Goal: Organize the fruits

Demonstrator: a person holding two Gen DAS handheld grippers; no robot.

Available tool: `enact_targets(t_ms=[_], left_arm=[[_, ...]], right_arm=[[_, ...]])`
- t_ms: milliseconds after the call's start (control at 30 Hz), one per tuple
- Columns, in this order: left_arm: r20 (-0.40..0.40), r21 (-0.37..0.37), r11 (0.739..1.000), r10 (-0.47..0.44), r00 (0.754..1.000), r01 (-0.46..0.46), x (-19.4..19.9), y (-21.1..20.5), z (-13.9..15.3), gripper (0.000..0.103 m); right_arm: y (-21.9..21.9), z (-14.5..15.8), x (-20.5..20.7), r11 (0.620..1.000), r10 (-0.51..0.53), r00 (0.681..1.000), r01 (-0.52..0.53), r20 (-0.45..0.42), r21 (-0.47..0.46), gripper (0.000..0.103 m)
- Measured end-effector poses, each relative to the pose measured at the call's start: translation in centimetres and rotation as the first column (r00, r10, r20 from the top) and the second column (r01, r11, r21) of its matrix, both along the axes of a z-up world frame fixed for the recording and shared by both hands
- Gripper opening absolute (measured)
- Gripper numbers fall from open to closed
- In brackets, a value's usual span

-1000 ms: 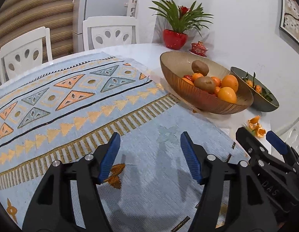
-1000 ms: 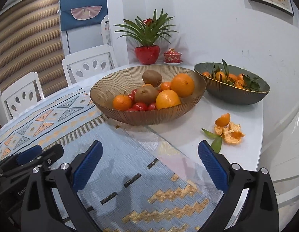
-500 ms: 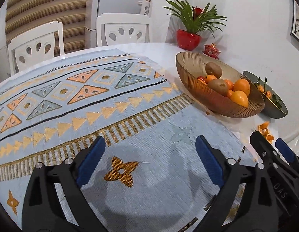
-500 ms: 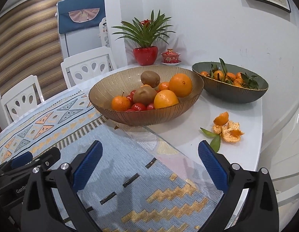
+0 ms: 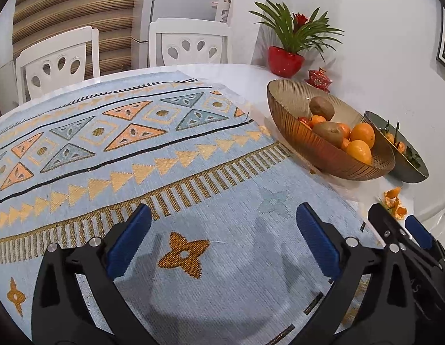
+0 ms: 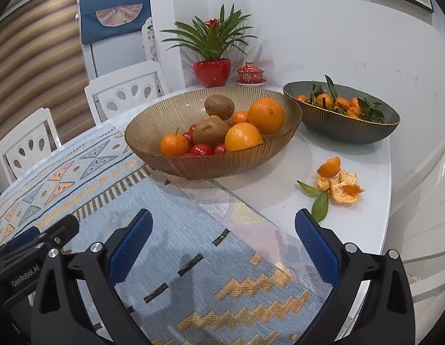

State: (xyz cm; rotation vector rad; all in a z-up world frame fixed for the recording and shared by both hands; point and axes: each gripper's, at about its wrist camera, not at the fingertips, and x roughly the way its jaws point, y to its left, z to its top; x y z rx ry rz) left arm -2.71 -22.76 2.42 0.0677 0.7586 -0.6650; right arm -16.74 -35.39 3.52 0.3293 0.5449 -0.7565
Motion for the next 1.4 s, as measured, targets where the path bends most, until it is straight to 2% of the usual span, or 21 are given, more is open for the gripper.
enact_targets(t_ms=[467,1400], left_arm=[[-0.010,-0.002,1.000,0.006,1.000,-0.006,0.06,0.03,-0.01,0.100],[-0.029,0.006,1.000,0.018,0.999,-0.018,0.35,-0.01,-0.32,0.100]], right_arm=[[0.34,-0.19,0.44,1.000,-0.004,1.000,0.003,-0.029,-0.016,0.098],[0.26,-0.27,0.58,1.000,0.010,1.000,-0.010,-0.024,-0.013,0.098]])
